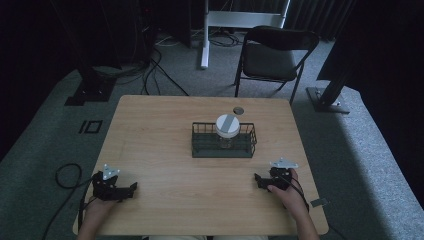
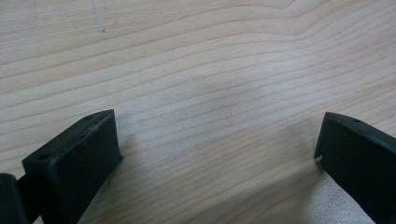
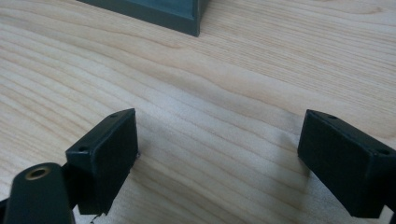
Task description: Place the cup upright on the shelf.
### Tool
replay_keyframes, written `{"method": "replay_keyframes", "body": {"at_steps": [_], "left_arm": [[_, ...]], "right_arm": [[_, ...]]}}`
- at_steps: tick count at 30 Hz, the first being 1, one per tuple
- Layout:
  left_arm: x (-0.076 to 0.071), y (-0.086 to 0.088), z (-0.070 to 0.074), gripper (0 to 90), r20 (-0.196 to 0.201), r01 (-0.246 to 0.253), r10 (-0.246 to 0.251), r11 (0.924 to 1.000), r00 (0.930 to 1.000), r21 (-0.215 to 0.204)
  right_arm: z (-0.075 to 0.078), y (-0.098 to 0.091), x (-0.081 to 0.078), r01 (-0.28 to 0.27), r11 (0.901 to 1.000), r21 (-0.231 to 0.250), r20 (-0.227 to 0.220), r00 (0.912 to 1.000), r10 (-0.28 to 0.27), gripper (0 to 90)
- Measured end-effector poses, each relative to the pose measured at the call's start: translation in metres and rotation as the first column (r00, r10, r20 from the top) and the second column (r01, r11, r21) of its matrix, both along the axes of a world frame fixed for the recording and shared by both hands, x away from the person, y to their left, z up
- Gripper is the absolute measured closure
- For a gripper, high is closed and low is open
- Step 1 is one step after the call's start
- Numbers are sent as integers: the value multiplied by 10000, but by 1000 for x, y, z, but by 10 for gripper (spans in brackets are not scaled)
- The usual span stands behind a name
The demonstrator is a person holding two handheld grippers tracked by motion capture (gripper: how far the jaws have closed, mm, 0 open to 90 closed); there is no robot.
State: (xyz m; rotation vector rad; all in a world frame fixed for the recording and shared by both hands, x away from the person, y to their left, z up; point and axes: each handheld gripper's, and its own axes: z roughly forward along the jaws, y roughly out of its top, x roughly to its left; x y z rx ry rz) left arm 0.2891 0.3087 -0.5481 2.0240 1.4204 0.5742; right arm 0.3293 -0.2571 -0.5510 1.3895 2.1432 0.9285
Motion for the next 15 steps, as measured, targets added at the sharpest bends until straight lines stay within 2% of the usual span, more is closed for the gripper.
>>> {"method": "replay_keyframes", "body": {"at_steps": [15], "left_arm": [[0,0,0,2,0,0,0,10000,10000,3]], "right_arm": [[0,-1,-1,-61,10000,-24,3,10000,61,116]]}}
